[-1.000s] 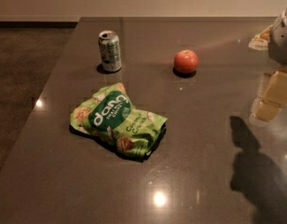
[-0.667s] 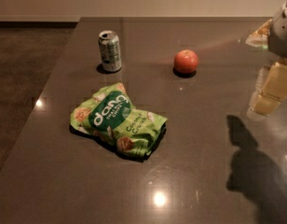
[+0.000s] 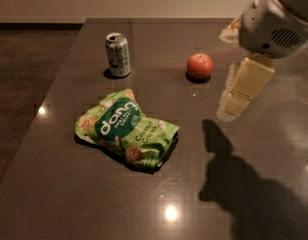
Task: Pick green rice chip bag
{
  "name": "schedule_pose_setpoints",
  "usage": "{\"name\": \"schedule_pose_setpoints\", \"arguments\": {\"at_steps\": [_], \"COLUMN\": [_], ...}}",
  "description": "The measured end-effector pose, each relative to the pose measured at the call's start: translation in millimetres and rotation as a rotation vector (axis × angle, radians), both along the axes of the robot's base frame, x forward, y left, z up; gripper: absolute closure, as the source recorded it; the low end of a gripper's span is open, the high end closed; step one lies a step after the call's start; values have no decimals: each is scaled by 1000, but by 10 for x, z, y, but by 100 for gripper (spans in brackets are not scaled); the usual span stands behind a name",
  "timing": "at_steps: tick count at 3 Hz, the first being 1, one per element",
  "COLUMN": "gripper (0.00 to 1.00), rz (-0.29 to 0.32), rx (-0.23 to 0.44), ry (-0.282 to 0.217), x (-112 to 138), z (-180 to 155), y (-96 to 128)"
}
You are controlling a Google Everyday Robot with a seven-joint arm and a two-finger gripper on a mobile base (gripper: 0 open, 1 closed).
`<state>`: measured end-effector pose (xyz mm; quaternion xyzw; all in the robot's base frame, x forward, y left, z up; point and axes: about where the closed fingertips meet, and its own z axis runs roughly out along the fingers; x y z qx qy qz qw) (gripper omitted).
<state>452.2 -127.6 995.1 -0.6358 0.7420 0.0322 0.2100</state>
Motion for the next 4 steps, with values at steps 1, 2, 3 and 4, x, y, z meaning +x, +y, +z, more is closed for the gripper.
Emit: {"name": "schedule_pose_setpoints", "arguments": {"at_steps": [1,2,3,4], "gripper": [0,0,0,0], "rz": [60,97,122,139], "rx": [1,-13,-40,-74], "ry": [-29,-12,28,46], "x": [-18,-7,-22,-31], "z": [-158,-489,-807,-1045], "y": [490,880,1212,1434]}}
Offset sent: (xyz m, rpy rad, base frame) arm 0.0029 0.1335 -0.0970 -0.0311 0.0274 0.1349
